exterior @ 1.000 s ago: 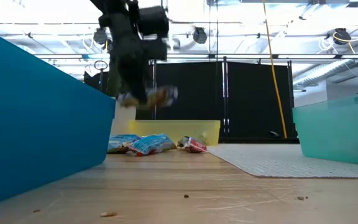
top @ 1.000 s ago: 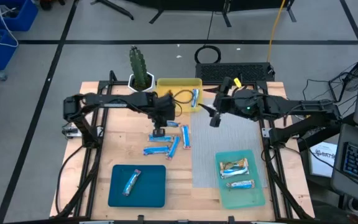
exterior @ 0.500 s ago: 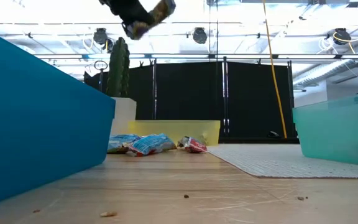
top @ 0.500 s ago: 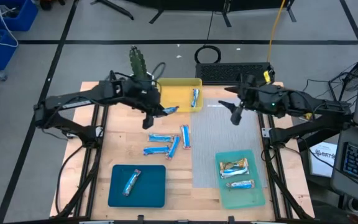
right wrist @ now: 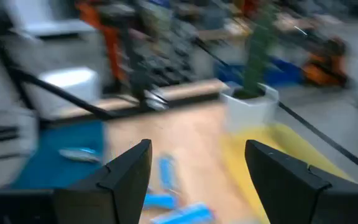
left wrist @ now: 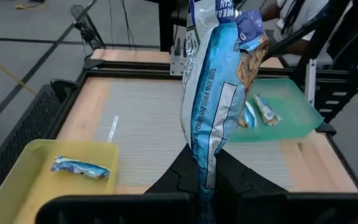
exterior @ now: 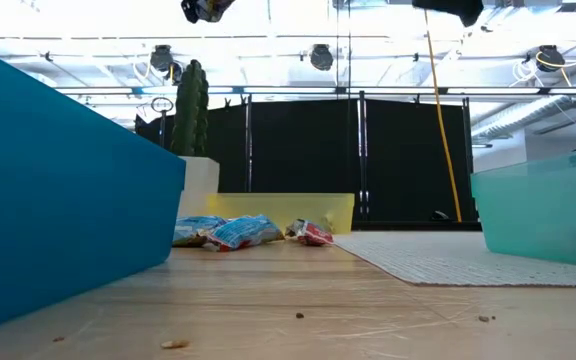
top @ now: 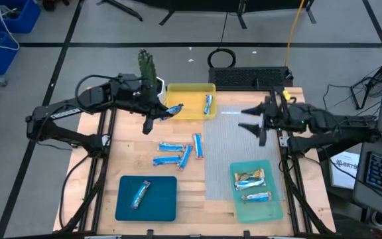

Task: Pick and place Granola Bars by type
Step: Put the blue granola bar into the yellow bin

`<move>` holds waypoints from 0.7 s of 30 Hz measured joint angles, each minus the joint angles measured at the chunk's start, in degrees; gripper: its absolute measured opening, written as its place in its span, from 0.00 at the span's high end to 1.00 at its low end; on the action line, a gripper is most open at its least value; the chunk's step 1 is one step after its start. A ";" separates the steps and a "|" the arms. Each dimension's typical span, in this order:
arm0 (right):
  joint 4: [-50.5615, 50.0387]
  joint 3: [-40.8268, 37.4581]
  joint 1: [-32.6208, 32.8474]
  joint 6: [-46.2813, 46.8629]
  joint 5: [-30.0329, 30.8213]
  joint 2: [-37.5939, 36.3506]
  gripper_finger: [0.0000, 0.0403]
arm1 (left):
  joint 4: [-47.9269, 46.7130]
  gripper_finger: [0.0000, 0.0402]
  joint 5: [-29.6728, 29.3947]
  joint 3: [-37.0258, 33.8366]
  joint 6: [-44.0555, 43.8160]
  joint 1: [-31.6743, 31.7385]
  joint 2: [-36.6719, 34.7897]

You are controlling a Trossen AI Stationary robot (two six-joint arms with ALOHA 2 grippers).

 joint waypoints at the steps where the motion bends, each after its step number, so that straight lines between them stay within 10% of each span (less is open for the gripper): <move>1: 3.49 -2.72 0.22 -0.40 -1.45 -1.38 0.38 | -0.20 0.95 0.28 0.00 0.00 0.00 -0.44; 21: 23.03 -29.07 8.14 6.05 15.11 -13.64 0.38 | 0.03 0.96 1.31 0.00 3.06 2.04 -5.26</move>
